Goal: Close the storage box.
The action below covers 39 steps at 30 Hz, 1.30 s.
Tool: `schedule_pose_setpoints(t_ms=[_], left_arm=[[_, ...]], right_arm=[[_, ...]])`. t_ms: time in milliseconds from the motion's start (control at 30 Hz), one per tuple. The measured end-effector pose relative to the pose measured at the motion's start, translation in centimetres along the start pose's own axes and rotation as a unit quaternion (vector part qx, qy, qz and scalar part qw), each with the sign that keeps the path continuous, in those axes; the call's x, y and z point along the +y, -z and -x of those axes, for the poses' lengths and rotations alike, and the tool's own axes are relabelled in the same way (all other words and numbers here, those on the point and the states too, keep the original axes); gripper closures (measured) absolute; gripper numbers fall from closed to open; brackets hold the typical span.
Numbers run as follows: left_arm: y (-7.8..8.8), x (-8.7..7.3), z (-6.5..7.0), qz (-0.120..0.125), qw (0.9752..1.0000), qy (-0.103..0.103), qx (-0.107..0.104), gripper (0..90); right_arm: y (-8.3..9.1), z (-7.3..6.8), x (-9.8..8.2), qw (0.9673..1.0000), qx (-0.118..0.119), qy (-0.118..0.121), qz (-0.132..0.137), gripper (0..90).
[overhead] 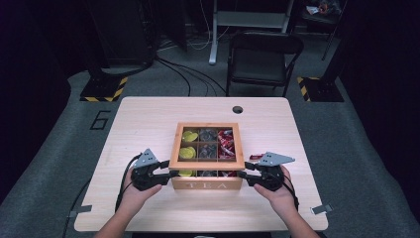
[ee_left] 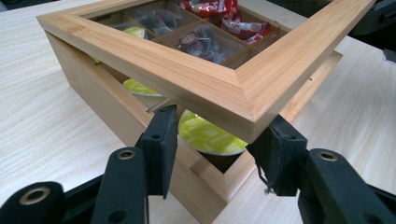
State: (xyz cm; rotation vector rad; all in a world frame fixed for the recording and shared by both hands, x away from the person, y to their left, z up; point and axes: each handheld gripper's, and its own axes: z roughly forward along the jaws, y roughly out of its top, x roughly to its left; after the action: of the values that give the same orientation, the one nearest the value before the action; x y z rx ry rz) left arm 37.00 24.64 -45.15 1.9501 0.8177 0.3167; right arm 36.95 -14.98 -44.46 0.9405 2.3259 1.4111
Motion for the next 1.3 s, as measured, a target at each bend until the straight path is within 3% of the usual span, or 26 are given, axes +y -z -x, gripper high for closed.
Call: schedule_pose_setpoints(t_ms=[467,600,633,667,767,1133,1300], left_arm=[[0.4,-0.7,0.7,-0.008,0.9999,0.010,-0.010,51.7],[0.2,-0.9,0.8,-0.005,0.9999,0.012,-0.003,51.8],[0.2,-0.9,0.7,-0.009,0.9999,0.004,-0.002,51.8],[0.1,-1.0,0.8,-0.008,0.9999,0.015,-0.004,51.9],[0.2,-1.0,0.8,-0.013,0.9999,0.009,-0.005,51.9],[0.0,-1.7,1.0,-0.015,0.9996,0.021,-0.009,52.7],[0.0,-1.9,1.0,-0.018,0.9997,0.016,-0.002,52.6]], right_arm=[[-0.4,-0.3,-1.0,0.9999,0.000,0.005,-0.012,57.5],[-0.5,-0.3,-1.1,0.9999,-0.003,0.005,-0.013,57.1],[-0.5,-0.4,-1.1,0.9999,-0.002,0.006,-0.014,57.0],[-0.6,-0.4,-1.2,0.9999,-0.004,0.007,-0.014,56.9],[-0.6,-0.4,-1.3,0.9999,-0.005,0.005,-0.014,56.4],[-0.7,-0.7,-1.9,0.9998,-0.005,-0.001,-0.018,56.4],[-0.8,-0.7,-2.1,0.9997,-0.004,-0.002,-0.025,56.3]])
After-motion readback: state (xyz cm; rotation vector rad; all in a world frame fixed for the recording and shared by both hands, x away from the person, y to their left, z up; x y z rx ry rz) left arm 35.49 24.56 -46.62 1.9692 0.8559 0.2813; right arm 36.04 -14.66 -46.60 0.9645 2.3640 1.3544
